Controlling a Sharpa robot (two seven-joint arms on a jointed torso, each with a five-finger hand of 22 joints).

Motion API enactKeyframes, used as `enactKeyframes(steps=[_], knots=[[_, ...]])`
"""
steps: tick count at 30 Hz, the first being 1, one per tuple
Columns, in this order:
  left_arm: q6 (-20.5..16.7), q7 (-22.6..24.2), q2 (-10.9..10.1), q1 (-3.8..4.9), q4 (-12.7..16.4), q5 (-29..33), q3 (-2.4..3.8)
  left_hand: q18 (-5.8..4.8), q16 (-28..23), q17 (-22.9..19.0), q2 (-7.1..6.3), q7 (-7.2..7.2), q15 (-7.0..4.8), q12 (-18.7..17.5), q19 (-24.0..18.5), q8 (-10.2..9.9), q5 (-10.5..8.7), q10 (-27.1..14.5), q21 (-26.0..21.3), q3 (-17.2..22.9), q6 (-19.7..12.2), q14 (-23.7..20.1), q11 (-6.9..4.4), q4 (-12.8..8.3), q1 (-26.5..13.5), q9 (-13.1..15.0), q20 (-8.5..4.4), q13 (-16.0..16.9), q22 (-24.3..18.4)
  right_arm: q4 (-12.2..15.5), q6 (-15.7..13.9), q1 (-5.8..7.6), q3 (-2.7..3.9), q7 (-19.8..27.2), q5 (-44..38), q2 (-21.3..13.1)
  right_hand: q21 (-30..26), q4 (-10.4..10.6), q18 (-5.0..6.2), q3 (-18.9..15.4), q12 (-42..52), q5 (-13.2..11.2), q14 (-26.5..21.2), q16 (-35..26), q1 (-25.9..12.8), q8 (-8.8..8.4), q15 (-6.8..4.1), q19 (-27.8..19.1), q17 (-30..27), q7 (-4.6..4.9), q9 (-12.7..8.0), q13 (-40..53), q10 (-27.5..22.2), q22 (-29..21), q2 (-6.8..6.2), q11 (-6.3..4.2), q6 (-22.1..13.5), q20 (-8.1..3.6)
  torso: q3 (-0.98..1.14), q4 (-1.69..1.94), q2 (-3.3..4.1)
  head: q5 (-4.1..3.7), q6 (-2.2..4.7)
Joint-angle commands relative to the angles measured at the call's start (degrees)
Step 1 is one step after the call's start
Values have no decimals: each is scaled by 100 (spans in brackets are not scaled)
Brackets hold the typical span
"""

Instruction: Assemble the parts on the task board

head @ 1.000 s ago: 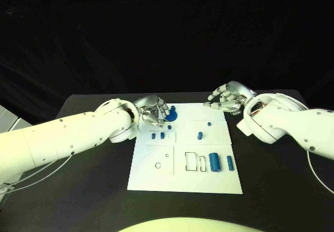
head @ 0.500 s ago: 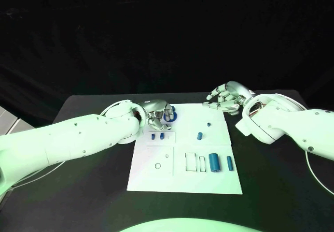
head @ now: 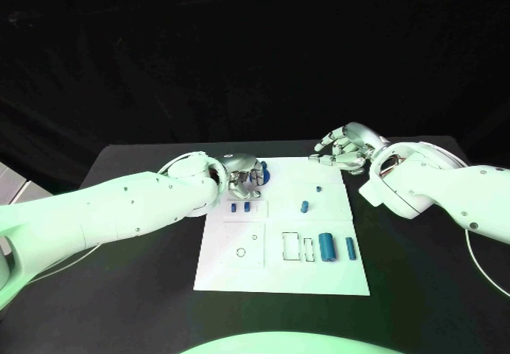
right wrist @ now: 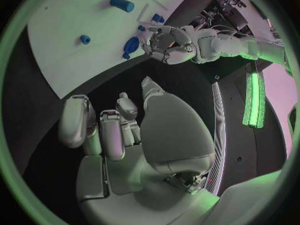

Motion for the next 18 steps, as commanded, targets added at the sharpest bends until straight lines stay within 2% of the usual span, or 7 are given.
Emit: enactKeyframes(steps=[1, 8, 10, 18], knots=[[198, -95, 48, 2, -57, -101, -6, 78, 30, -24, -6, -9, 10, -50, 25, -28, 21, 39, 44, 40, 45, 18, 8, -3, 36, -23, 6, -28, 21, 5, -4, -3, 0, 74, -14, 6, -27, 0, 82, -25, -21, 10, 264, -27, 45, 23, -30, -41, 282, -22, -9, -8, -39, 181, -1, 2, 17, -4, 0, 0, -4, 3, -7], [298, -113, 109, 0, -129, -102, -35, 82, 235, 188, 0, -11, -1, -112, 34, -84, 13, 161, 157, 116, 113, 206, -7, -41, 61, -112, -3, -118, 103, 5, 4, -3, 0, 67, -14, 9, -27, 0, 82, -25, -21, 10, 264, -27, 45, 23, -30, -41, 282, -22, -9, -8, -39, 181, -1, 2, 17, -4, -1, 6, -3, -8, -14], [326, -113, 121, 0, -139, -98, -40, 85, 382, 381, 16, -13, -25, -107, 48, -98, 9, 291, 239, 171, 167, 356, -36, -81, 93, -149, -21, -146, 159, 5, 7, -3, 0, 66, -14, 10, -33, 4, 82, -27, -33, 10, 263, -34, 45, 25, -31, -41, 273, -22, -9, -24, -47, 178, 0, 2, 17, -5, -2, 4, -5, -6, -17], [390, -102, 167, -2, -150, -13, -49, 84, 512, 520, 38, -6, -49, -122, 41, -96, -7, 406, 330, 222, 266, 478, -63, -115, 94, -183, -43, -182, 227, 8, 17, -3, 0, 53, -21, 1, -33, 5, 82, -27, -31, 9, 265, -30, 44, 26, -31, -40, 280, -22, -9, -22, -43, 178, 2, 2, 18, -5, 0, 3, -2, -7, -31]])
